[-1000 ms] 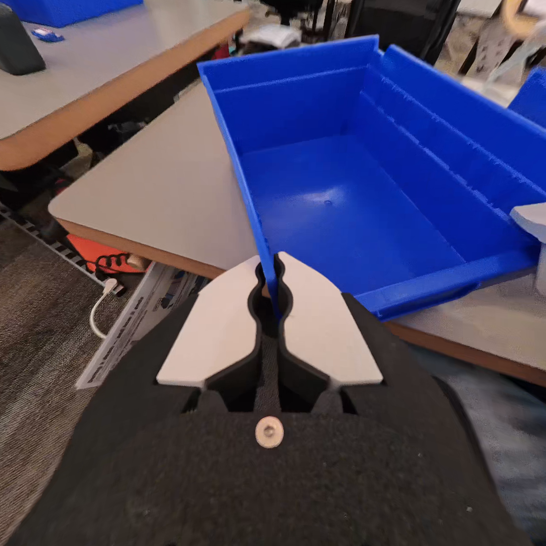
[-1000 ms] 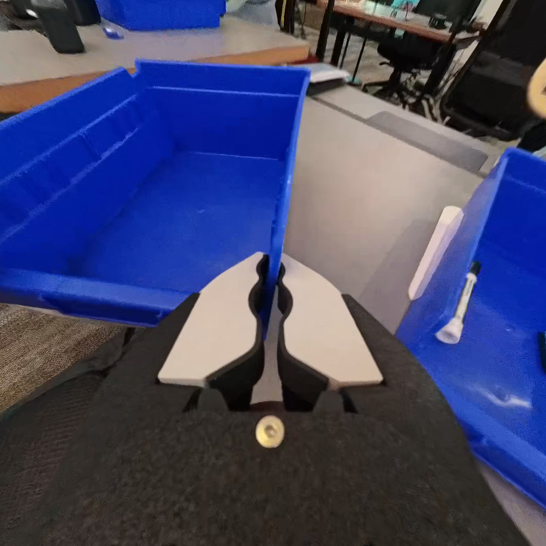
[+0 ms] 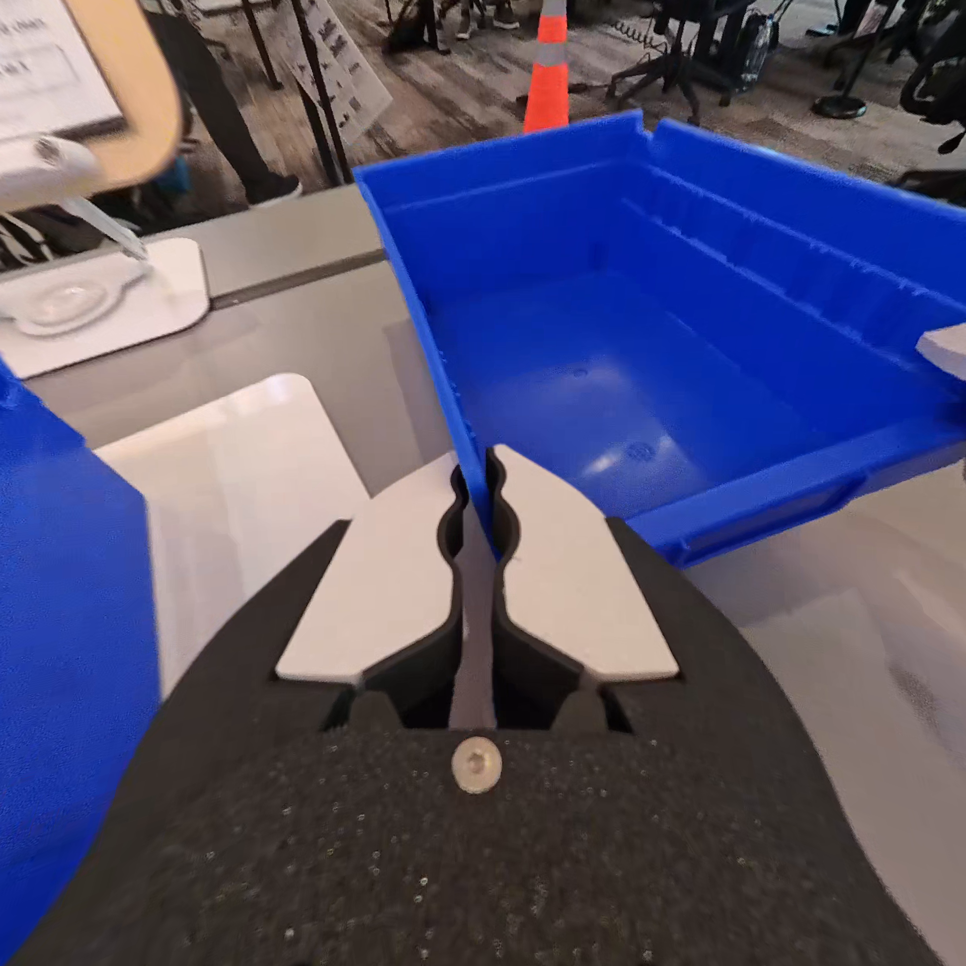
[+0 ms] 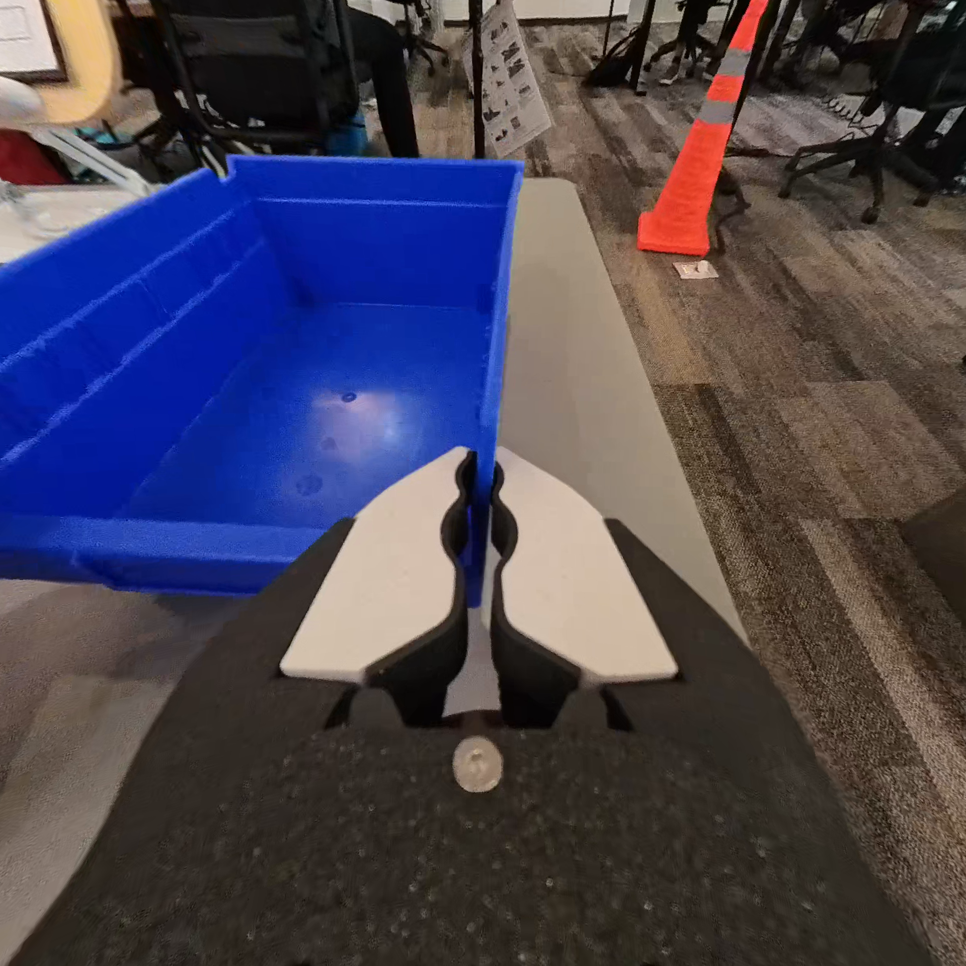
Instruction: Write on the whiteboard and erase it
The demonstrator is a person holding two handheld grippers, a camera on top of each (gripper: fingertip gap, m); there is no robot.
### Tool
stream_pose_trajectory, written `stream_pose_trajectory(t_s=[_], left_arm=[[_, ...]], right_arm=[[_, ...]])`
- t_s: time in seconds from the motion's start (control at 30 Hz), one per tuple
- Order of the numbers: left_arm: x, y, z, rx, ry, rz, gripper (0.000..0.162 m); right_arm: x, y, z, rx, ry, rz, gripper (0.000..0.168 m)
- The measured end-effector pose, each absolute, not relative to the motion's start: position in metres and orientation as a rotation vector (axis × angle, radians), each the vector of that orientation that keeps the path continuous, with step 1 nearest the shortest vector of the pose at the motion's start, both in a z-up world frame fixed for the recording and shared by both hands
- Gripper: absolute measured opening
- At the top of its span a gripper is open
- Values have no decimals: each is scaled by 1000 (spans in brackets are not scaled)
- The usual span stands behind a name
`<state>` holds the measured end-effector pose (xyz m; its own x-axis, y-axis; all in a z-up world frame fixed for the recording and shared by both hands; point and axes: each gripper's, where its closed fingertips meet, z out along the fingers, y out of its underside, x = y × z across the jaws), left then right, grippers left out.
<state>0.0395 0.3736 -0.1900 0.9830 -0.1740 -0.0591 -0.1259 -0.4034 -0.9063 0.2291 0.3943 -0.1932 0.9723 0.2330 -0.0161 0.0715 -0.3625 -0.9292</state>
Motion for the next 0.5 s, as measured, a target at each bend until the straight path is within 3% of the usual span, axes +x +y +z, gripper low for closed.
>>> stream_pose_trajectory(t_s=[0.27,0.3,0.37,0.43,0.5], left_arm=[[60,363,-215,-2041,273,-171,13],[64,361,-216,-2047,298,-187,15],[67,354,-215,-2065,295,-253,31],[64,342,-199,-2059,291,-338,51],[53,324,-170,-2009,308,-388,58]], right_arm=[[245,396,-230,-2107,-152,227,3],[247,396,-232,-2117,-159,221,6],[248,396,-234,-2129,-166,222,33],[262,393,-224,-2097,-138,145,38],[276,389,-201,-1997,-109,64,47]])
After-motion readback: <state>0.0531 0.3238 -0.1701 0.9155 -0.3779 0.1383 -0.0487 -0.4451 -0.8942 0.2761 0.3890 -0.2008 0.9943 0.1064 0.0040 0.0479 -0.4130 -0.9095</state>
